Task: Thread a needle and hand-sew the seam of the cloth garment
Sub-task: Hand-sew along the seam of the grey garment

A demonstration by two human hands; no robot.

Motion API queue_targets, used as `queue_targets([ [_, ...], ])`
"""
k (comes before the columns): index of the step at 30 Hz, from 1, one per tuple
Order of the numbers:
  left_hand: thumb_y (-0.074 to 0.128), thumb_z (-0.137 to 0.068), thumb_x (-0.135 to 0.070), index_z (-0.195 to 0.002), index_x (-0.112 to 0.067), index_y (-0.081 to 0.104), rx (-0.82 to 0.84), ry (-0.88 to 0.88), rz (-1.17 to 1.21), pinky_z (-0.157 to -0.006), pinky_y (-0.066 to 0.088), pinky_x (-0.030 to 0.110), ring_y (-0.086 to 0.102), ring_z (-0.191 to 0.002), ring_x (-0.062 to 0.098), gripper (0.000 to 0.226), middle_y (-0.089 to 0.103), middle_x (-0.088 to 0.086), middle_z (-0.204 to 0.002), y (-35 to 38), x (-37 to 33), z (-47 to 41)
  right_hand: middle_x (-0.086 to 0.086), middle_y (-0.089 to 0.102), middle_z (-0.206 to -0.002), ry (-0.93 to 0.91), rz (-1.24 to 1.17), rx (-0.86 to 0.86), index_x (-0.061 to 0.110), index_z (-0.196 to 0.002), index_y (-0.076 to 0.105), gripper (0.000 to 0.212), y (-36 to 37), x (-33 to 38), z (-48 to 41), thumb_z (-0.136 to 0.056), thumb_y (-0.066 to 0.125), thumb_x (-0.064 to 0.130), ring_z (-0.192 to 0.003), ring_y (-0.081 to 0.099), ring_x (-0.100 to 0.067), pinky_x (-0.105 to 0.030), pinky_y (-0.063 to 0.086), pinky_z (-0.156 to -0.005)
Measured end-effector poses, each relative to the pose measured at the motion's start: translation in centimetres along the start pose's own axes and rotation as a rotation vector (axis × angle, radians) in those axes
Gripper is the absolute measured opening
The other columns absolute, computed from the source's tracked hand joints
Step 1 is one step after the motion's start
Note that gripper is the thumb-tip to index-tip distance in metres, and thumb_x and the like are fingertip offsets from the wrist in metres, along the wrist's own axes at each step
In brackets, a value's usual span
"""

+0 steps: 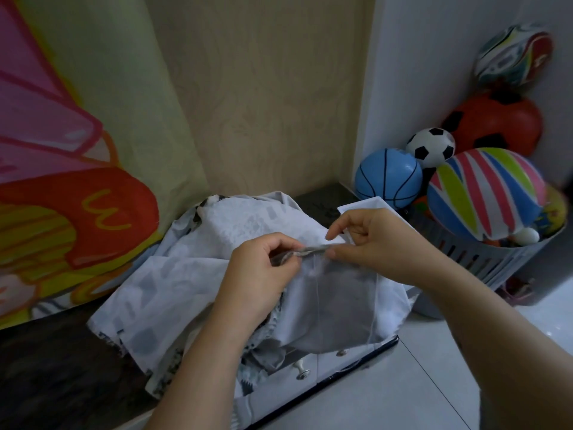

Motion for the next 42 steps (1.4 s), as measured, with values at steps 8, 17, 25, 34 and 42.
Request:
queue_targets([
  [8, 0.069, -0.084, -0.009, -0.084, -0.034, 0.067, 0.009, -0.011, 0.068, -0.069, 0.046, 0.007, 0.063, -0.079, -0.004, 0.025, 0.068, -0.016, -0.079, -0.3, -0.5, 0.2, 0.006, 0.042, -0.046, 0.011, -0.056, -0.048, 0.025, -0.079, 0.068, 0.011, 0.6, 0.2, -0.1, -0.082, 0.068, 0.036, -0.041, 0.031, -0.005, -0.011, 0.027, -0.04],
  [17, 0.06, -0.091, -0.023, -0.097, -0.026, 0.071, 0.091, -0.175, 0.323, -0.064, 0.045, 0.008, 0.063, -0.071, -0.006, 0.012, 0.07, -0.016, -0.071, -1.0, -0.6, 0.5, 0.001, 0.038, -0.05, -0.033, -0.081, -0.014, 0.022, -0.083, 0.068, 0.011, -0.2, 0.7, -0.1, -0.082, 0.068, 0.033, -0.047, 0.03, -0.008, -0.005, 0.033, -0.045],
  [25, 0.062, -0.091, -0.012, -0.083, -0.031, 0.071, 0.081, -0.149, 0.208, -0.073, 0.048, 0.011, 0.067, -0.083, 0.001, 0.022, 0.073, -0.013, -0.083, -1.1, -0.2, 0.4, -0.006, 0.041, -0.055, -0.062, -0.049, 0.003, 0.023, -0.081, 0.068, 0.011, -0.7, 0.9, 0.1, -0.08, 0.068, 0.033, -0.05, 0.032, -0.014, -0.006, 0.034, -0.046],
  [34, 0.053, -0.08, -0.01, -0.072, -0.018, 0.066, -0.214, 0.325, -0.318, -0.066, 0.045, 0.015, 0.057, -0.076, 0.006, 0.017, 0.06, -0.012, -0.081, -1.2, -1.9, 1.3, -0.001, 0.04, -0.052, -0.1, 0.036, -0.039, 0.029, -0.074, 0.066, 0.011, -0.8, 2.0, 0.1, -0.077, 0.068, 0.039, -0.045, 0.032, -0.006, -0.027, 0.044, -0.059],
  [42, 0.071, -0.074, -0.039, -0.067, -0.022, 0.054, -0.339, 0.244, -0.489, -0.055, 0.041, 0.023, 0.054, -0.065, 0.014, 0.025, 0.051, -0.009, -0.078, 0.8, -2.0, 1.5, -0.008, 0.041, -0.053, -0.117, 0.023, -0.107, 0.026, -0.074, 0.067, 0.007, -1.0, 2.3, 0.0, -0.078, 0.071, 0.03, -0.043, 0.034, -0.006, -0.012, 0.031, -0.047],
])
Point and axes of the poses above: each hand's wrist, its own z-axis away from the middle knuckle, its own y-axis out of the palm, x = y × z, the point moved 2 cm from there along -z, towards the middle knuckle
